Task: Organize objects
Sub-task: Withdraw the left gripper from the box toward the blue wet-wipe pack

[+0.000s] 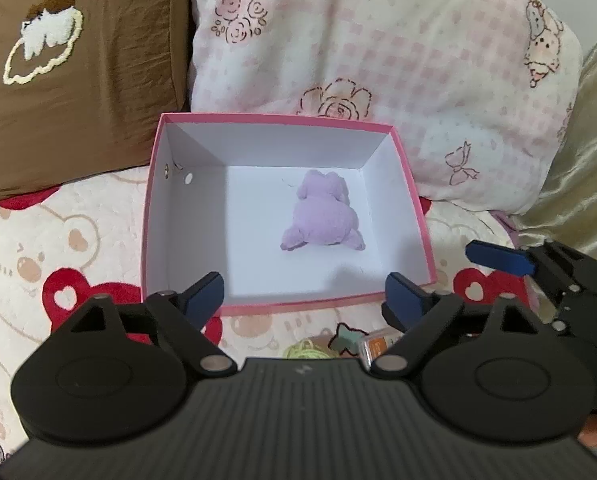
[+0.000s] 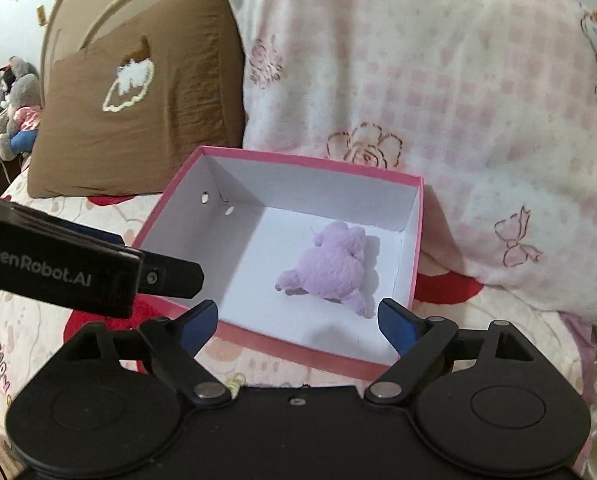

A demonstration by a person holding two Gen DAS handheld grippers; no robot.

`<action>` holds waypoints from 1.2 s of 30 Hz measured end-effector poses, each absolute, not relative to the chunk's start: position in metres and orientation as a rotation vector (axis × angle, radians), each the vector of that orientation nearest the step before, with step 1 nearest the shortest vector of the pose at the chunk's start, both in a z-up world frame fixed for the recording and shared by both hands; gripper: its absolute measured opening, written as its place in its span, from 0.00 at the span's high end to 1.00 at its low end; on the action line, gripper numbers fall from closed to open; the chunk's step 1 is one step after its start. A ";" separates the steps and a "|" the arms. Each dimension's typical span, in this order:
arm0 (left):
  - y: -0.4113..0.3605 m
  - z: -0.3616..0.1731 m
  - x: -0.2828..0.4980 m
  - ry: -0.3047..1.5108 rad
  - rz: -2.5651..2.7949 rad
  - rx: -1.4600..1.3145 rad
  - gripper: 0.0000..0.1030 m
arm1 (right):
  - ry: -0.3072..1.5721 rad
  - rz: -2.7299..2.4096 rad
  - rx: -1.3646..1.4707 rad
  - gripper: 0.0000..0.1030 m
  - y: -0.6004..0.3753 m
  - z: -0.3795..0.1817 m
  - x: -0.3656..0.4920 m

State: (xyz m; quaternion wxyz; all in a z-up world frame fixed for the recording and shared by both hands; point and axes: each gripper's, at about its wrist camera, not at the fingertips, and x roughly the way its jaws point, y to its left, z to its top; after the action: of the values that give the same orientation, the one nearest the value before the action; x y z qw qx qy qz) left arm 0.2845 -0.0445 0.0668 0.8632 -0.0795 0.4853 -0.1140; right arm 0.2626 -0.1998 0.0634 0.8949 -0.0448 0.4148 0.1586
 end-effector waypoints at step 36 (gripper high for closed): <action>-0.036 0.103 0.149 1.069 -0.299 0.001 0.02 | 0.952 0.461 -0.189 0.05 -0.223 0.108 0.119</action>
State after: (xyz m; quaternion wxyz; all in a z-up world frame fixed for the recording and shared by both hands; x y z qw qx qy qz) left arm 0.1492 -0.0364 0.1032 0.8498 0.0002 0.5076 -0.1419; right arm 0.1186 -0.2229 0.1080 0.8591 -0.0899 0.4536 0.2194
